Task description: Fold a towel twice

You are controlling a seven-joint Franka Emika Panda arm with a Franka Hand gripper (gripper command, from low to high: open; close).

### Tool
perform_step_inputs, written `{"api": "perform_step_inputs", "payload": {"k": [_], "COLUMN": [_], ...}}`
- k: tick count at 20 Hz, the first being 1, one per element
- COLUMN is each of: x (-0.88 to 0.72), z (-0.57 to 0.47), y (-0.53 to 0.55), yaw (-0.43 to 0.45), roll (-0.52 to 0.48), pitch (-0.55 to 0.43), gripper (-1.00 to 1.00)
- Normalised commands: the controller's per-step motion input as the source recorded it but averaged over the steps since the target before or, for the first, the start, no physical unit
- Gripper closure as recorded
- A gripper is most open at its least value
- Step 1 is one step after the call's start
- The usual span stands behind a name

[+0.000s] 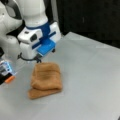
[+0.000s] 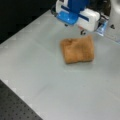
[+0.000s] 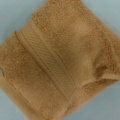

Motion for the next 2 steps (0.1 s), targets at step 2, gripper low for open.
{"api": "perform_step_inputs", "payload": {"k": [2], "x": [0.2], "z": [0.15], "y": [0.08], "yaw": [-0.088], "roll": [0.046], "pitch": [0.114], "gripper": [-1.0]}}
